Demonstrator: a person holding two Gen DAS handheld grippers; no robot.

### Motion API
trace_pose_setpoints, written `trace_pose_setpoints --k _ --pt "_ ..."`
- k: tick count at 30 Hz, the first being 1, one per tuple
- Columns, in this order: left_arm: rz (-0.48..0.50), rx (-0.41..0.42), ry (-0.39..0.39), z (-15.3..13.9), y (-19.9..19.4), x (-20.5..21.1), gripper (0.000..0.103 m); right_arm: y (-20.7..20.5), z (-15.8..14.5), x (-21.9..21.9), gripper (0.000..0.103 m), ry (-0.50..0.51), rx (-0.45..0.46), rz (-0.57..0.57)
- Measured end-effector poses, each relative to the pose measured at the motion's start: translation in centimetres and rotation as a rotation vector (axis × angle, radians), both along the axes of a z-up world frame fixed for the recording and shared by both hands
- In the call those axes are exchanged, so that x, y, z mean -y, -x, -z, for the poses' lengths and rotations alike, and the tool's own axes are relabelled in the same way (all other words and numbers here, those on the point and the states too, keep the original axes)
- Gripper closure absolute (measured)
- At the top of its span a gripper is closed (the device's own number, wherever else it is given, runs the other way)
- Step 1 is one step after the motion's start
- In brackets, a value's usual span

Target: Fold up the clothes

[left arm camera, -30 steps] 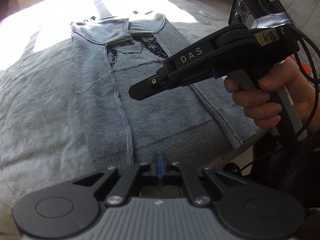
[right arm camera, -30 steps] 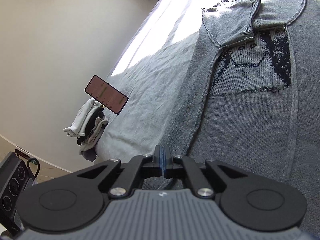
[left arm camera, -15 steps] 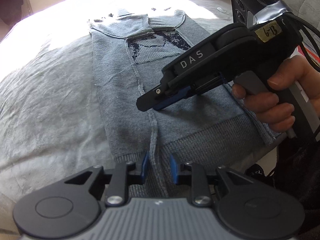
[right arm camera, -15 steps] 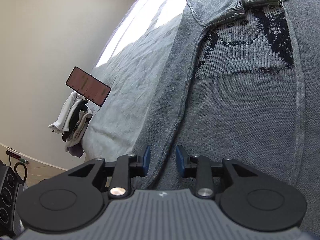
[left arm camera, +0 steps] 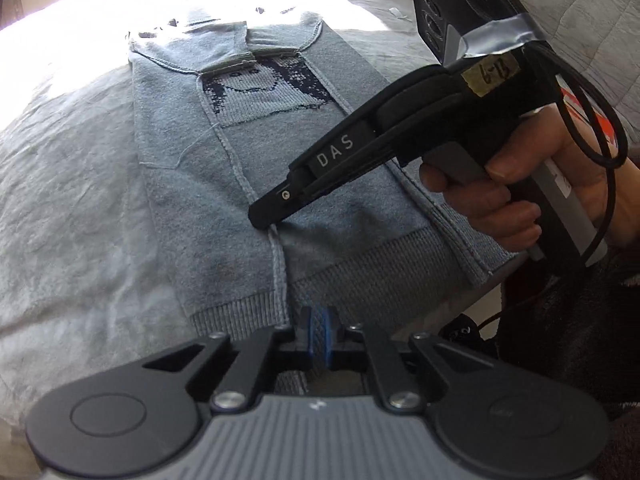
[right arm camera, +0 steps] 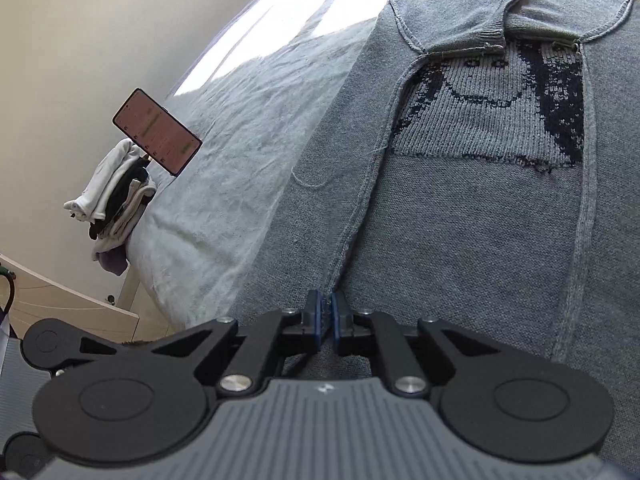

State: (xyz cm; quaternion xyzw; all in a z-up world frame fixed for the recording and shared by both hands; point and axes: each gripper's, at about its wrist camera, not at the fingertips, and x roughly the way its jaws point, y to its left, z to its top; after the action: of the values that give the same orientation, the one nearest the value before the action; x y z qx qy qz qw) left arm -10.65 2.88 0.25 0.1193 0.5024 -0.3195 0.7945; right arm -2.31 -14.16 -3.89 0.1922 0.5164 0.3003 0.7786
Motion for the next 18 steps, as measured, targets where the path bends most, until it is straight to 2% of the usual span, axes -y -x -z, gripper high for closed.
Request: trace_pose_setpoints --k 2,4,7,9,14,18 --pt "-0.003 0.047 0.033 -0.5 -0.1 -0.5 0.093 -0.4 -0.2 0.5 0.09 -0.025 -0.01 0.023" --pt "-0.017 0.082 0.076 -1.0 -0.5 -1.3 0.088 -0.7 -0.8 1.0 0.087 -0.035 0.029 0.053" --pt "-0.06 0.136 0.136 -1.3 -1.6 -2.6 0.088 -1.5 -1.0 1.7 0.086 -0.068 0.049 0.105" --pt "-0.091 0.153 0.142 -0.8 -2.5 -3.3 0.089 -2.1 -0.6 2.0 0.087 -0.08 0.059 0.143" --pt "-0.12 0.081 0.14 1.7 -3.2 -4.2 0.089 -3.0 0.3 1.8 0.086 -0.082 0.099 0.188" --pt "-0.08 0.086 0.142 1.3 -1.5 -4.6 0.09 -2.7 -0.2 1.6 0.089 -0.039 0.133 0.163"
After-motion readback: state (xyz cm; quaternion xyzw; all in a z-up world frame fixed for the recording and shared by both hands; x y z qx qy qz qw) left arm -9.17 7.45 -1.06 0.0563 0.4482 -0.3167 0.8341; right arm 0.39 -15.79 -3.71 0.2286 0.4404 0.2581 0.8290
